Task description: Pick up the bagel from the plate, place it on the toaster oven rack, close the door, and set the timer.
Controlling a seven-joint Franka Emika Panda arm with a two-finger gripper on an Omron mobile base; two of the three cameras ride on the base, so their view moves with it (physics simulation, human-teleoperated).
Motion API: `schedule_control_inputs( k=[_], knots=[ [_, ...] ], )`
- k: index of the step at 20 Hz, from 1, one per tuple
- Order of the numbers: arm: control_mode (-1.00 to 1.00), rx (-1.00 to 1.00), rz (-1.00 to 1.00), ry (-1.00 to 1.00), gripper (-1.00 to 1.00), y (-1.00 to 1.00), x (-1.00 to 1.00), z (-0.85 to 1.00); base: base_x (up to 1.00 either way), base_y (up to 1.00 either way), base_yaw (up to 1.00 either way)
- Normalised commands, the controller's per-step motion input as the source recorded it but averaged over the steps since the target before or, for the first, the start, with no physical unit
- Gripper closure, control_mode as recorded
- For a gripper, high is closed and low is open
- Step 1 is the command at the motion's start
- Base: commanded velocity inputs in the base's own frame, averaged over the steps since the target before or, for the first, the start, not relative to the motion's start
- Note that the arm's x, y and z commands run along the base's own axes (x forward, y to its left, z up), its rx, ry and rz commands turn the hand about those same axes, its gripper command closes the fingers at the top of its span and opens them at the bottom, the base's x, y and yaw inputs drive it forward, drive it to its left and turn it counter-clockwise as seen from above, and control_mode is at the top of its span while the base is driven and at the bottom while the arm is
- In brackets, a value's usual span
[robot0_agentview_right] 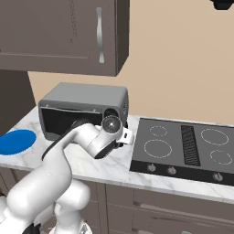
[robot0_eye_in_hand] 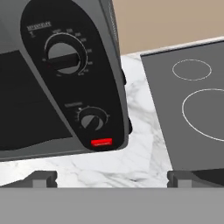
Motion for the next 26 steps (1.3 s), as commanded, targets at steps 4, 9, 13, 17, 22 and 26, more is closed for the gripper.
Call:
schedule_control_inputs(
  k=[4, 9, 13, 17, 22, 26],
  knots=[
    [-1.0, 0.0, 0.0, -0.01, -1.0, 0.0, -0.39, 0.01, 0.0, 0.0, 0.0],
    [-1.0, 0.0, 0.0, 0.01, -1.0, 0.0, -0.07, 0.08, 0.0, 0.0, 0.0],
    [-1.0, 0.0, 0.0, 0.01, -1.0, 0.0, 0.01, 0.26, 0.0, 0.0, 0.0],
    [-1.0, 0.0, 0.0, 0.02, -1.0, 0.0, 0.06, 0.2, 0.0, 0.0, 0.0],
    [-1.0, 0.0, 0.0, 0.02, -1.0, 0.0, 0.07, 0.0, 0.0, 0.0, 0.0],
    [-1.0, 0.05, 0.0, 0.0, -1.0, 0.0, 0.02, -0.01, 0.0, 0.0, 0.0]
  ],
)
